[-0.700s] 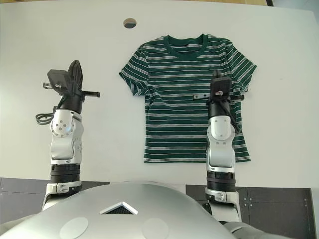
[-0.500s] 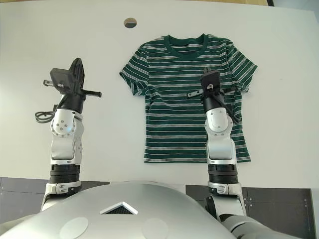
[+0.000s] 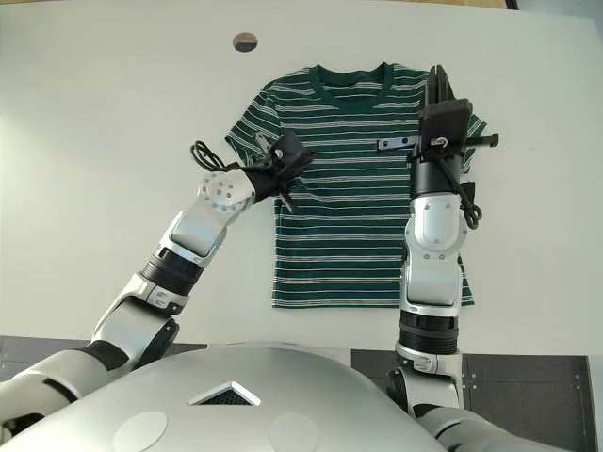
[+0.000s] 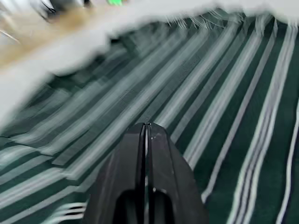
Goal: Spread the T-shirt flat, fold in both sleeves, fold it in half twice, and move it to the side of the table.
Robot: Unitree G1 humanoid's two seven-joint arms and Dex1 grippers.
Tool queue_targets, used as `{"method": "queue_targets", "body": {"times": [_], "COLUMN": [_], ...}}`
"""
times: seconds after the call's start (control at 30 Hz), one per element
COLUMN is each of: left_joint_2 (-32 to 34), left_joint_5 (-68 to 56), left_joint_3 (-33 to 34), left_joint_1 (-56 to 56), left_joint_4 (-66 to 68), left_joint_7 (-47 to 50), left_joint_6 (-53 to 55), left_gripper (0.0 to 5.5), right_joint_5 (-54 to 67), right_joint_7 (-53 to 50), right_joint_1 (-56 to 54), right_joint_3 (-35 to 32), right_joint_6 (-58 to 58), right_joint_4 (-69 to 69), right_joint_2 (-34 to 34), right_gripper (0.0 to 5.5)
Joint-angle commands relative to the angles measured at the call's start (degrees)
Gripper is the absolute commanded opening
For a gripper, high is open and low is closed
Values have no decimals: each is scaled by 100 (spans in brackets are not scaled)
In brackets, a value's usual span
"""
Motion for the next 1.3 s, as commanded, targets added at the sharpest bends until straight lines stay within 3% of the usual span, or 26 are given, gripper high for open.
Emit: {"method": "queue_targets", "body": {"times": [0.03,0.27,0.4,0.57,1.0,1.13,1.3], "left_joint_2": [349,1909,2839,3422,3635,3400,2999], "left_joint_5": [343,548,651,557,347,-704,-1649], "left_joint_3": [-194,-202,-123,141,865,1666,2869], "left_joint_1": [-177,297,686,1110,1245,1529,1484], "left_joint_4": [311,-1012,-1431,-1297,-788,-1736,-2027], "left_joint_7": [-206,-1227,-1581,-1642,-1517,-1626,-897], "left_joint_6": [215,627,218,-333,-942,-1190,-92], "left_gripper": [12,12,12,12,12,12,81], "right_joint_5": [-1,94,71,108,115,71,61], "right_joint_7": [-28,5,12,84,173,133,72], "right_joint_1": [-56,-96,-129,-147,-129,-54,73], "right_joint_3": [37,42,103,92,126,204,212], "right_joint_6": [23,14,-2,-15,-57,-42,-29], "right_joint_4": [-61,-242,-211,-183,-100,-147,-215], "right_joint_2": [42,104,115,36,-6,63,96], "right_gripper": [10,10,10,10,10,10,10]}}
